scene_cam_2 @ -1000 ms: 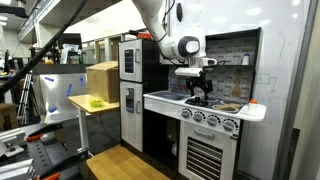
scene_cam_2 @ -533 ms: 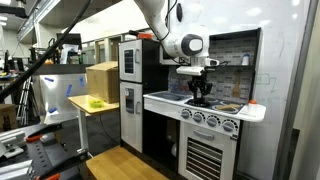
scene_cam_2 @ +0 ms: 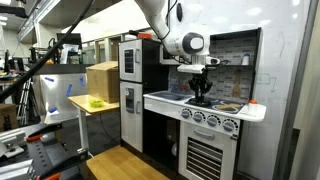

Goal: Place the lid on the pot

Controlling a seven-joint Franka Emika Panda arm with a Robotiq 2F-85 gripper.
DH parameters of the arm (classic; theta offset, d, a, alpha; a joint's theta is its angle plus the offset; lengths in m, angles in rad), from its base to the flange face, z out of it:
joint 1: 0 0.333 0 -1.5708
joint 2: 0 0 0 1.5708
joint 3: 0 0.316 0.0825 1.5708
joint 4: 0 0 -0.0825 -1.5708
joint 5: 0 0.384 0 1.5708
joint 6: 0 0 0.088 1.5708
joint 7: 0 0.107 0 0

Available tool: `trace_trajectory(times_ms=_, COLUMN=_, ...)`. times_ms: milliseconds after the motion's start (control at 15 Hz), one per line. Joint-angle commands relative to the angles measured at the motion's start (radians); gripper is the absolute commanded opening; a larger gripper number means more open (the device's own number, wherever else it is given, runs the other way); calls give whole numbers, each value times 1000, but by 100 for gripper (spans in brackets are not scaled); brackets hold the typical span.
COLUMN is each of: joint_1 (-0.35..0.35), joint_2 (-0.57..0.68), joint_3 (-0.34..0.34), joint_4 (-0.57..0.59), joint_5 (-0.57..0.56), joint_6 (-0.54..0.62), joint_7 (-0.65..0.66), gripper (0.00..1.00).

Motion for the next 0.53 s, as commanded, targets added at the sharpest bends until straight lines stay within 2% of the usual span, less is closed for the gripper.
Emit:
trace_trajectory(times_ms=0, joint_1=-24, joint_2=-70, joint_3=26, joint_4=-33, joint_5=17, joint_6=-70, joint_7=-88, gripper=8)
trace_trajectory(times_ms=200, joint_1=-29, joint_2=-113, joint_3=58, joint_4=-60, joint_5=23, joint_6=-102, joint_7=-198, gripper=8)
trace_trajectory(times_ms=267, joint_1=-30, joint_2=-154, joint_3=72, joint_4=-112, joint_5=27, joint_6=-103, joint_7=-237, gripper=8)
trace_trajectory(times_ms=467, joint_1=-25, joint_2=-181, joint_3=109, joint_4=-165, joint_5=26, joint_6=-116, joint_7=-344, gripper=8)
